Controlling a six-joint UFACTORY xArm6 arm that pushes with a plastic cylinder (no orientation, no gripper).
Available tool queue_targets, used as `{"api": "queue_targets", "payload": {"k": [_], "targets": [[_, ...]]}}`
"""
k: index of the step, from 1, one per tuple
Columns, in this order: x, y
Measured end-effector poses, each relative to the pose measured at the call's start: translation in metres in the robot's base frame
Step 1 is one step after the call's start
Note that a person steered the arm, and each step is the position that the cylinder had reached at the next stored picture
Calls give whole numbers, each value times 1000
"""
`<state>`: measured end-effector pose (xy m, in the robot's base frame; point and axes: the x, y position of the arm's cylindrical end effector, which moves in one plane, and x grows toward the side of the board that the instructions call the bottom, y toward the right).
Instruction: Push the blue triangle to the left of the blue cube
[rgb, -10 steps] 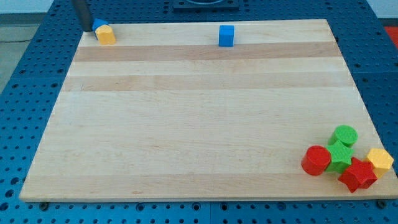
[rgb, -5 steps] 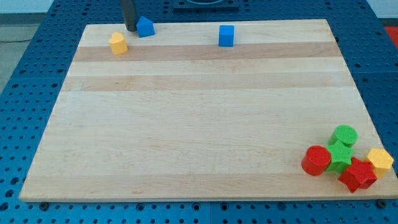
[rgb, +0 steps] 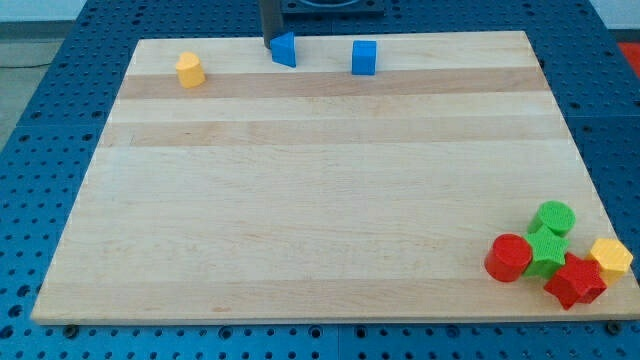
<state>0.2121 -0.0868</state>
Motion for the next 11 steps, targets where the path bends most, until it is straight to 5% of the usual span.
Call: {"api": "queue_targets", "payload": {"k": [11], "targets": [[46,35]]}}
